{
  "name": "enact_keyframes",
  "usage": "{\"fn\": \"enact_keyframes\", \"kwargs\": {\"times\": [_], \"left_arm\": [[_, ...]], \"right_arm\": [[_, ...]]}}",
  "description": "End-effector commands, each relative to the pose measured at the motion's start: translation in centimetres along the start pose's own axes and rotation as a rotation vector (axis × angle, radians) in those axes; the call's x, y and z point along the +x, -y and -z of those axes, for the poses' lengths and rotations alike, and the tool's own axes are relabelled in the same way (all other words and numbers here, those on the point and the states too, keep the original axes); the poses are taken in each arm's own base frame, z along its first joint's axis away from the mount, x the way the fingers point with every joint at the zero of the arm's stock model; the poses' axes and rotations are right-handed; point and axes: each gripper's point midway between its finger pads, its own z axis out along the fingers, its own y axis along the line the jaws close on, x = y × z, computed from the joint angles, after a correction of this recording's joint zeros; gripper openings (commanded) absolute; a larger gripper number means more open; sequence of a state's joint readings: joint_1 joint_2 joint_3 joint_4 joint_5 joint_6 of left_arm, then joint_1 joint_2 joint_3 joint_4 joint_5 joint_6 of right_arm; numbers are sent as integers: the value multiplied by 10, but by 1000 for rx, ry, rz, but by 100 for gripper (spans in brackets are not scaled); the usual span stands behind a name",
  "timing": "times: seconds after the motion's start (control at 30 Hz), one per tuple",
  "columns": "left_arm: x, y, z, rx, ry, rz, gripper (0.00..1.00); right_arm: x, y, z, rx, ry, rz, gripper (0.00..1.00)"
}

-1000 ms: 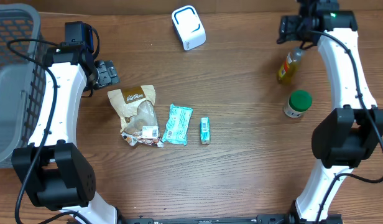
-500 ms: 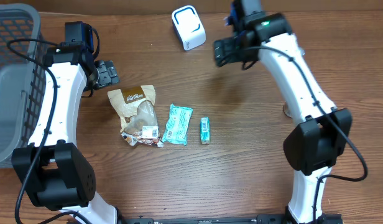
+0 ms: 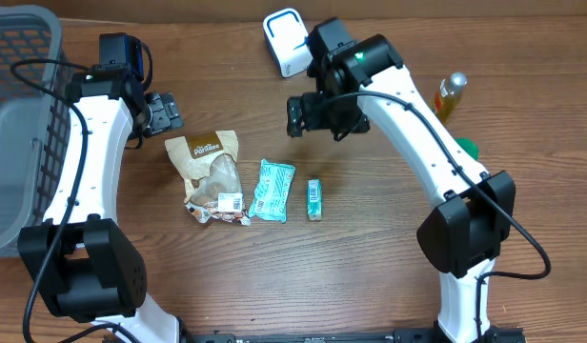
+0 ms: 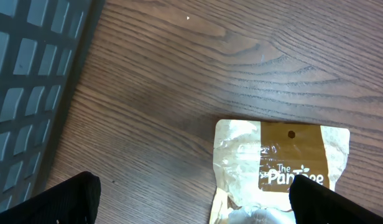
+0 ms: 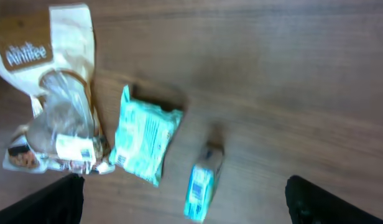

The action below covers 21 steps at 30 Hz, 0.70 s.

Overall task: Scan the item barcode
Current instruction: 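Move the right gripper over the small Kleenex tissue pack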

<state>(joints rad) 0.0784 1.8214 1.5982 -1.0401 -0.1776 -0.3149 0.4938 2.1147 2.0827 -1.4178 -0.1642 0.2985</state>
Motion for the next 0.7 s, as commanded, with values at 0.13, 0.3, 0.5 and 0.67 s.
{"fn": "enact_keyframes", "kwargs": {"times": [0.13, 0.3, 0.5, 0.67], "left_arm": [[-4, 1, 9, -2, 28, -6, 100], [-4, 1, 9, -2, 28, -6, 99], [-4, 1, 9, -2, 28, -6, 99], [-4, 1, 9, -2, 28, -6, 100]], "right_arm": [[15, 1, -3, 114, 2, -137, 100], [36, 0, -30, 160, -56, -150, 100], [74, 24, -63, 245, -187, -168, 100], [96, 35, -87, 261, -249, -221, 100]]}}
